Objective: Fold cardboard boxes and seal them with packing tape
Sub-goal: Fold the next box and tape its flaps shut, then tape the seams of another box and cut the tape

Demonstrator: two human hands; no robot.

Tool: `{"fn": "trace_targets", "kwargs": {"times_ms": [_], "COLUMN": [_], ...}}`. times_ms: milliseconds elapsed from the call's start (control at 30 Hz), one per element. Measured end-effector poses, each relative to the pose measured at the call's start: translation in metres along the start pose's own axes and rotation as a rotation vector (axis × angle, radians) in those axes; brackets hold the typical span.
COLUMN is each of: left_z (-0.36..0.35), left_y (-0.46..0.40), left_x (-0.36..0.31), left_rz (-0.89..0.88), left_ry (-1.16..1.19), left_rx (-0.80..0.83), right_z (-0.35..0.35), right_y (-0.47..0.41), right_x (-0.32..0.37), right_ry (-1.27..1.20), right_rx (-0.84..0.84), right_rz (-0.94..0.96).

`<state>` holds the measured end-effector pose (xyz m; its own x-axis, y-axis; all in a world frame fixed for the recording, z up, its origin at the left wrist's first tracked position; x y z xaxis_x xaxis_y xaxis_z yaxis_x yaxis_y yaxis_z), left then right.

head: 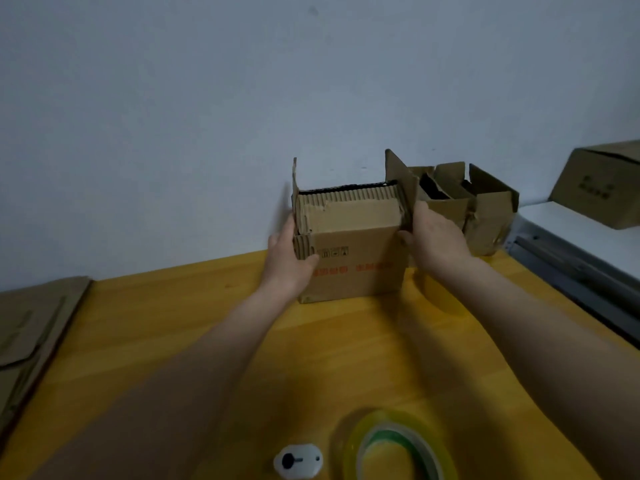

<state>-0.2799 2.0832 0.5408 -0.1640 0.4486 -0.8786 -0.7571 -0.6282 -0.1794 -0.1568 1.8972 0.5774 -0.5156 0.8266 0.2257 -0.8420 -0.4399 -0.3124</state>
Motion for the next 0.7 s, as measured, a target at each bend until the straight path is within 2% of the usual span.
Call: {"fn": "trace_targets", "kwargs": {"times_ms": [167, 400, 567, 633, 700], "left_z": [-0.018, -0.034, -0.022, -0.009, 0.007], "left_y": [-0.035, -0.043, -0.03, -0.016, 0.0], "left_x": [-0.001, -0.001, -0.008, -0.007, 0.001], "left_rz": [0.001, -0.009, -0.042, -0.058, -0.087], "left_ry": [-0.043, -0.036, -0.027, -0.159, -0.443], "left_rx": [-0.013, 0.007, 0.07, 0.084, 0.104], "right_z": [-0.009, -0.023, -0.02, -0.013, -0.009], "right_y": [-0.037, -0.068, -0.058, -0.041, -0.017], "right_x": [-0.008, -0.024, -0.027, -0.021, -0.008], "right_ry": [0.197, 0.2, 0.221, 0.255, 0.281], "right_rx": [-0.014, -0.032, -0.006, -0.018, -0.007], "right_rz": [0.08, 0.064, 0.052, 0.057, 0.119]}}
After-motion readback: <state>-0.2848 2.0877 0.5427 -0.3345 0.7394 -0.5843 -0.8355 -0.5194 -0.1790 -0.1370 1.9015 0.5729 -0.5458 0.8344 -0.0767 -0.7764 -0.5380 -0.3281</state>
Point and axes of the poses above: each hand's wrist, its own y-axis away from the middle knuckle, its own z-axis out of the back of the hand, x = y × z, the point moved 3 cm from there along -y, towards the middle knuckle, and after that the axes turned 7 degrees about y, right-handed, at the moved point
